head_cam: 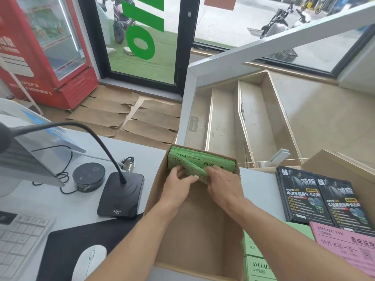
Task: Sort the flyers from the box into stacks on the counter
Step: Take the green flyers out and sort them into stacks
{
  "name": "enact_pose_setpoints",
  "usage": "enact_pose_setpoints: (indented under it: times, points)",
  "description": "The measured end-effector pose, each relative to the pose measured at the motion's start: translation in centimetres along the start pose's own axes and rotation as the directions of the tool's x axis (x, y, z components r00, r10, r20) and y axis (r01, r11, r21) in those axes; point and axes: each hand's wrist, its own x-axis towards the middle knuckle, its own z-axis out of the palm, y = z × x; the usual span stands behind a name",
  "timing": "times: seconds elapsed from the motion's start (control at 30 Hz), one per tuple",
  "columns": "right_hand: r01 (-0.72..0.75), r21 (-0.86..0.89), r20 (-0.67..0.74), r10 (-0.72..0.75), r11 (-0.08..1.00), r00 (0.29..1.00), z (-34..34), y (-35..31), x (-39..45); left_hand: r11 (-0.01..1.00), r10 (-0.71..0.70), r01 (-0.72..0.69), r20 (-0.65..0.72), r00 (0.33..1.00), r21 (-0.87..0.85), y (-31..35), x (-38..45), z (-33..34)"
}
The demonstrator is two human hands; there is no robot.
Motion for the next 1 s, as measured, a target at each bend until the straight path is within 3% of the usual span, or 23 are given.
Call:
enact_pose_setpoints:
  times: [0.07,0.13,0.23,0.3,0.4,0.57,0.7,0.83,1.0]
  points:
    - [-0.035,0.118,-0.040,0.040,0.992,0.998,-2.1,0.1,-0.3,0.999,0.039,-0.041,-0.076,0.996,-0.022,0.2,-0.3,-0.4]
    - [-0.085,0.395,0.048,0.072,0.915,0.996,-4.9,0.8,-1.4,0.997,0.040,-0.046,-0.090,0.995,-0.065,1.0,-1.4,-1.0]
    - [-0.213,0.825,0.242,0.013,0.523,0.970,-8.3,2.3,-5.6,0.982,0.118,-0.116,0.000,0.993,-0.150,2.7,-4.0,-1.6]
    - [-0.283,0.896,0.318,-0.050,0.342,0.947,-9.3,3.2,-9.4,0.964,0.197,-0.175,0.096,0.976,-0.201,4.0,-6.9,-1.0]
    - [-0.316,0.913,0.353,-0.112,0.256,0.929,-8.7,4.4,-15.4,0.955,0.227,-0.176,0.205,0.952,-0.237,4.5,-12.3,1.3]
    - [-0.205,0.975,0.200,0.061,0.091,0.978,-5.8,6.5,-24.7,0.939,0.344,-0.306,0.459,0.819,-0.158,0.7,-19.9,6.7]
    - [-0.210,0.974,0.200,0.119,0.083,0.973,-2.3,9.5,-30.2,0.949,0.313,-0.287,0.536,0.784,-0.134,-4.1,-22.6,10.4]
    - [-0.266,0.951,0.237,0.179,0.156,0.955,0.2,11.3,-33.2,0.969,0.248,-0.218,0.520,0.817,-0.119,-7.4,-24.5,12.7]
    - [-0.215,0.961,0.183,0.185,0.172,0.966,0.8,12.1,-35.4,0.968,0.242,-0.242,0.477,0.845,-0.062,-9.4,-26.5,13.6]
